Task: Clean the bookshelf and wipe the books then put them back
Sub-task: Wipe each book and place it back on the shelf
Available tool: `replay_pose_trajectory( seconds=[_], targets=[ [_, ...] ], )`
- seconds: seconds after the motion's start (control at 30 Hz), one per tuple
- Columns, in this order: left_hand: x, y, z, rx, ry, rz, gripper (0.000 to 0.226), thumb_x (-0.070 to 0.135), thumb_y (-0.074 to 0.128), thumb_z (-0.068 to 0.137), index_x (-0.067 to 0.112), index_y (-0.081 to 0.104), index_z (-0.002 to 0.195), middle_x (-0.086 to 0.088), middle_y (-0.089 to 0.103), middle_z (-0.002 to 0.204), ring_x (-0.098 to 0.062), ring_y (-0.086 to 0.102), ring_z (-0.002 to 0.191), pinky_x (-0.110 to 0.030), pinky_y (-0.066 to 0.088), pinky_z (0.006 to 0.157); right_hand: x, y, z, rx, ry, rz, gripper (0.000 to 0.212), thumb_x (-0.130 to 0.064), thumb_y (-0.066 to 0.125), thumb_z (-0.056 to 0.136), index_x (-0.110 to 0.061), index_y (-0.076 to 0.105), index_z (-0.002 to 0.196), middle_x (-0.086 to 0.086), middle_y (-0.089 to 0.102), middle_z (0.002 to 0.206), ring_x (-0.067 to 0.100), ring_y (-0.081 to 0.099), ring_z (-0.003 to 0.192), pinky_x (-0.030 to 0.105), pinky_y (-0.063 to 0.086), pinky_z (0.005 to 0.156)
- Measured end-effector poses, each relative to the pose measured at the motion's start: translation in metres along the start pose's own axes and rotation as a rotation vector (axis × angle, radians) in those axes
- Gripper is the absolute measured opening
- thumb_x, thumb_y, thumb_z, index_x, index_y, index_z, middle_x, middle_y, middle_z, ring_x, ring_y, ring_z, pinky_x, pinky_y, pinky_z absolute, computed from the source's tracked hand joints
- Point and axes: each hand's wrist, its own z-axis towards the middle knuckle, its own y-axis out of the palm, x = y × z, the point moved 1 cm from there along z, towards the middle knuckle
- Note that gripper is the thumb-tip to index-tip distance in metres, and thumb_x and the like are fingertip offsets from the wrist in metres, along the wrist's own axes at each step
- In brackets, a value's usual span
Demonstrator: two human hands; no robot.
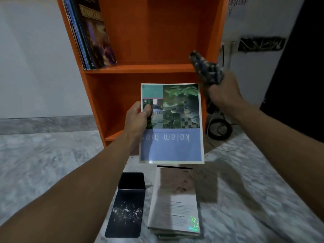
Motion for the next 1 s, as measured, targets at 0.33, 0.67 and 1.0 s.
replay_pose_trajectory(
  seconds=[0.33, 0.67, 1.0],
  targets=[
    [-0.009, -0.04, 0.001, 0.12, 0.032, 0.135, 0.011, 0.016, 0.046, 0.104, 0.015, 0.056, 0.104, 0.007, 0.059, 0.087, -0.004, 0.056, 0.073, -0.01, 0.043, 0.05, 0.041, 0.016, -0.126, -0.399, -0.429, -0.387, 0.024, -0.022, 0.066, 0.073, -0.018, 0.07, 0.097, -0.002, 0.069, 0.1, 0.018, 0.065, 0.088, 0.037, 0.057, 0.073],
    [0.016, 0.008, -0.002, 0.007, -0.016, -0.063, 0.02, 0.011, 0.051, 0.1, 0.017, 0.062, 0.085, -0.002, 0.064, 0.081, -0.013, 0.059, 0.073, -0.028, 0.05, 0.065, 0.036, 0.073, -0.092, -0.159, -0.524, -0.72, 0.061, -0.01, 0.066, 0.081, -0.022, 0.049, 0.138, 0.016, 0.04, 0.149, 0.041, 0.039, 0.135, 0.058, 0.039, 0.103],
    [0.003, -0.012, -0.008, -0.029, -0.17, -0.21, 0.016, 0.016, 0.046, 0.101, 0.01, 0.061, 0.104, -0.019, 0.069, 0.103, -0.036, 0.068, 0.096, -0.046, 0.06, 0.078, -0.003, 0.042, -0.065, -0.017, -0.523, -0.415, 0.04, -0.01, 0.077, 0.073, -0.016, 0.066, 0.111, 0.005, 0.067, 0.11, 0.023, 0.063, 0.094, 0.023, 0.042, 0.076]
  ],
)
